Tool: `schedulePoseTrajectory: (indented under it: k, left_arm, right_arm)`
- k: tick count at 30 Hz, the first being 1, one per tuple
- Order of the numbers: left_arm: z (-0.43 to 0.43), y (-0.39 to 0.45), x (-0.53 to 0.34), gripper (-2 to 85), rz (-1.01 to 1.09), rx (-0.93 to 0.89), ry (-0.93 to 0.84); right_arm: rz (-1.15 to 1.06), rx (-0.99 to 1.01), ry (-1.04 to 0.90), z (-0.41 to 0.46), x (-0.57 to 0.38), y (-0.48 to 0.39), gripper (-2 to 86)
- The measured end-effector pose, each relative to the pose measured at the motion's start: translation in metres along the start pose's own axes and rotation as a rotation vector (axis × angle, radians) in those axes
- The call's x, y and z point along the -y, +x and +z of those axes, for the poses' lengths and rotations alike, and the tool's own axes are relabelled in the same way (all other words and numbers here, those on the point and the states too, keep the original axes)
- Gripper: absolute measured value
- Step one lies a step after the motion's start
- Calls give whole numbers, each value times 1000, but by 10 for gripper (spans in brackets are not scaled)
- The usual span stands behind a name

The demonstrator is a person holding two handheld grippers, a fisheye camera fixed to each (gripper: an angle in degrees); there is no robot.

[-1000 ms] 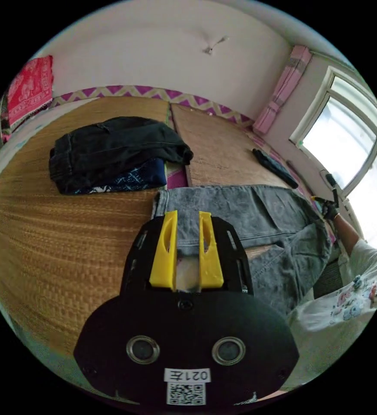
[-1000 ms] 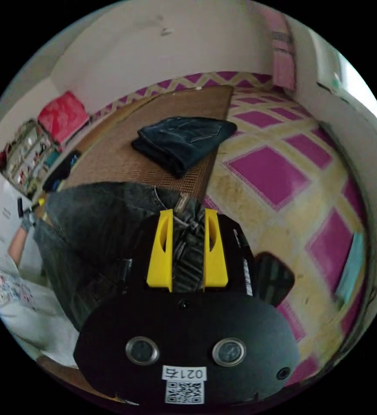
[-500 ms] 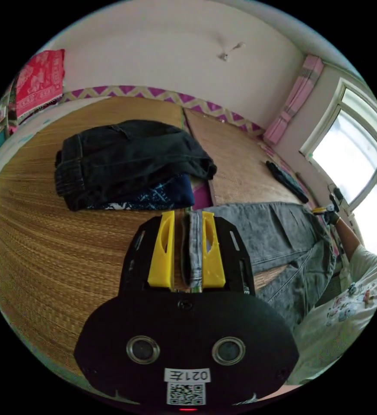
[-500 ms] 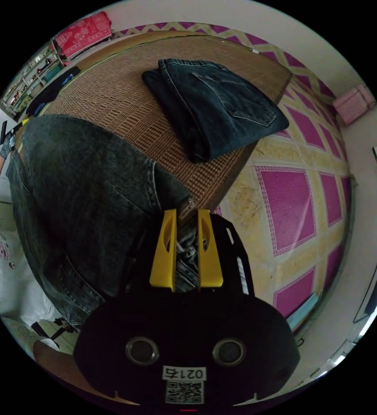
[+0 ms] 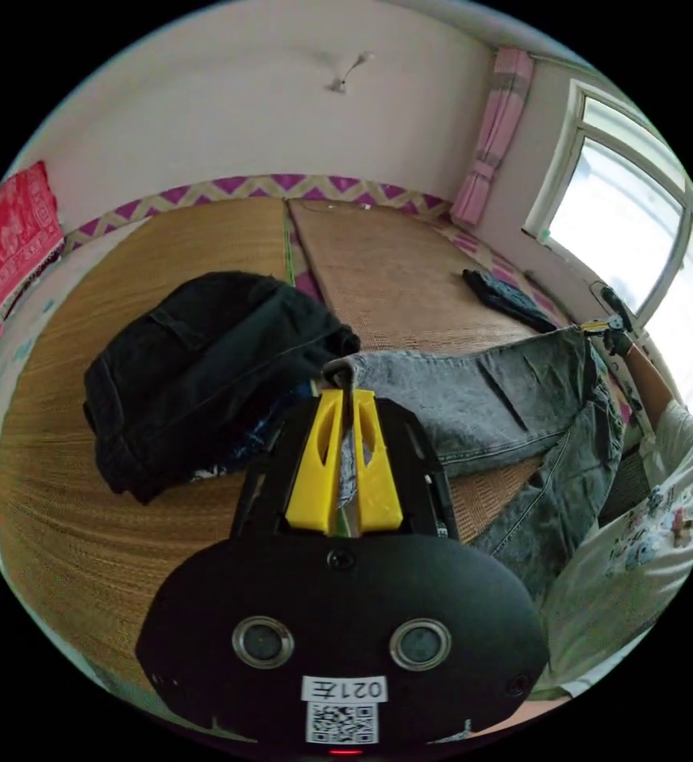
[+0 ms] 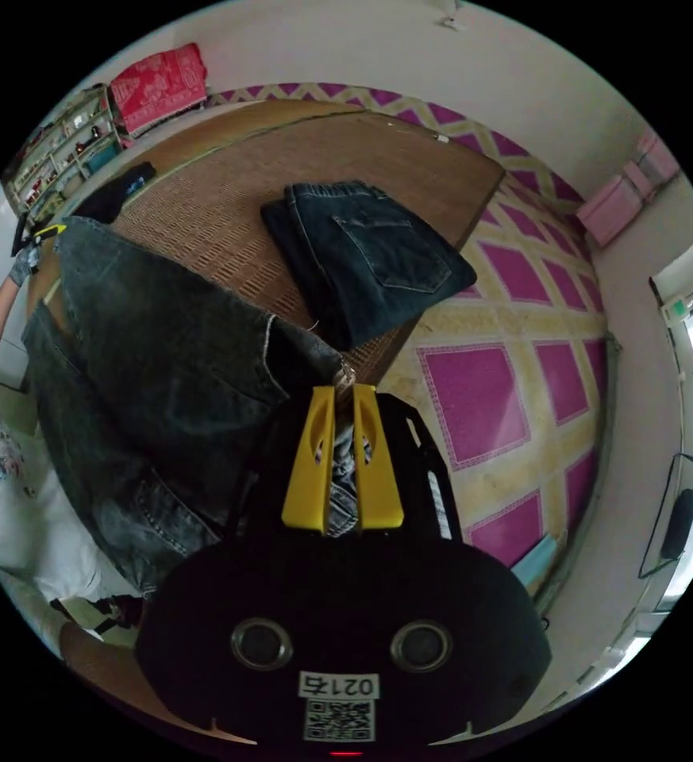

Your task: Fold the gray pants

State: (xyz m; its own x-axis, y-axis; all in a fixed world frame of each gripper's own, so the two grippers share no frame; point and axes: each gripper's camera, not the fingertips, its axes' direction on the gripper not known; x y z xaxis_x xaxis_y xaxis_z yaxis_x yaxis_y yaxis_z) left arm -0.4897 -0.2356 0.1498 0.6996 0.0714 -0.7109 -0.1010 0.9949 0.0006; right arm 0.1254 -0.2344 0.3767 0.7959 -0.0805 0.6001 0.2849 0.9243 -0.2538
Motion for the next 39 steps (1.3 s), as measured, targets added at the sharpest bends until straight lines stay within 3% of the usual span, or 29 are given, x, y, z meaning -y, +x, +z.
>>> schedulePoseTrajectory:
  k: [3,6,9,14,20,23,27,30,31,33,34,39]
  left_arm:
    - [47,-13,-2,14,-19,38,-139]
    - [53,-30,-20,42,-105,-56,-67]
    - [32,-40,-37,69,-140,-55,-14]
    - [8,-37,-57,76,-155,-119,21]
    - [49,-16,-32,98,-198,-93,-74]
    - [60,-7,-17,50,-187,2,-165]
    - [6,42,-17,-3,117,60,67]
    - [-14,36,-40,-7,114,-81,220]
    - [-8,29,-42,-7,62,-73,184]
    - [41,1,-54,-7,-167,-88,-121]
    - [50,-2,-58,-7,-187,-83,-159]
    - [50,6,-84,-6,-199,-91,-102]
  right_arm:
    - [23,-55,-80,43,4,-10,50]
    - [76,-73,-95,63,1,-17,65]
    - [119,-58,-59,39,-12,-14,88]
    - [129,75,168,-22,-54,-36,81]
    - [35,132,250,-52,-94,-113,53]
    - [20,149,250,-64,-123,-139,49]
    - [56,192,304,-87,-167,-151,42]
    - [105,233,349,-95,-197,-154,34]
    - [116,245,356,-94,-206,-156,30]
    - [138,254,346,-90,-214,-159,22]
    - [147,266,340,-88,-219,-162,18]
    - [151,294,320,-89,-240,-187,15]
